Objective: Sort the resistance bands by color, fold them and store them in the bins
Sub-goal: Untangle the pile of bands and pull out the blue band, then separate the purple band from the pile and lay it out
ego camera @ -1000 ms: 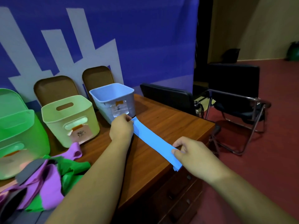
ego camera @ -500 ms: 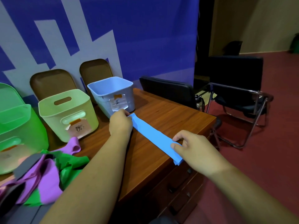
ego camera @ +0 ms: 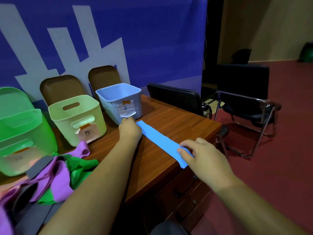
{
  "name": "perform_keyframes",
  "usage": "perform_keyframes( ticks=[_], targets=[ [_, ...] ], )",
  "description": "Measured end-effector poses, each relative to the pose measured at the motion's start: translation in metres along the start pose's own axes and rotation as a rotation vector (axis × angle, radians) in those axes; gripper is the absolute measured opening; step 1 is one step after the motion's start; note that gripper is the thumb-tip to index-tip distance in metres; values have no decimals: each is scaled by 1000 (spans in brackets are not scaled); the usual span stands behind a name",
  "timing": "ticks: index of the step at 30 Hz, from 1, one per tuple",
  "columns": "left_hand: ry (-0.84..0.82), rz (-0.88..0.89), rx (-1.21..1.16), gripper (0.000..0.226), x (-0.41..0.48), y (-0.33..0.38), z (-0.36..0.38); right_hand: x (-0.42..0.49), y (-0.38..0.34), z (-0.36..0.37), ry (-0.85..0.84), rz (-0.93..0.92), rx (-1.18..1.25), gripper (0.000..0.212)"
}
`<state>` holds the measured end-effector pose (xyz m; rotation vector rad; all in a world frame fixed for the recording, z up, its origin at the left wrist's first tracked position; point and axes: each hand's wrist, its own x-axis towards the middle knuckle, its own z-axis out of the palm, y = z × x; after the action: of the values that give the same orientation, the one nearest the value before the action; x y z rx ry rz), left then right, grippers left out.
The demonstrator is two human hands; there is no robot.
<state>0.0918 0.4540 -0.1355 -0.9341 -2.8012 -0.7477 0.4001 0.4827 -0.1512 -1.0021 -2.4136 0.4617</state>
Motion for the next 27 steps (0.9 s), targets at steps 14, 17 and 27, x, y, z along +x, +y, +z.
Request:
perform_keyframes(
  ticks=[14, 17, 27],
  targets=[
    [-329, 123, -230, 24, -108, -38, -150, -20, -96, 1, 44, -112, 176, 16],
    [-250, 147, -213, 23, -144, -83, -198, -31, -135, 13, -21, -199, 221, 14],
    [128, 47, -74, 19, -213, -258, -283, -68, -265, 51, -197, -516, 229, 18]
  ],
)
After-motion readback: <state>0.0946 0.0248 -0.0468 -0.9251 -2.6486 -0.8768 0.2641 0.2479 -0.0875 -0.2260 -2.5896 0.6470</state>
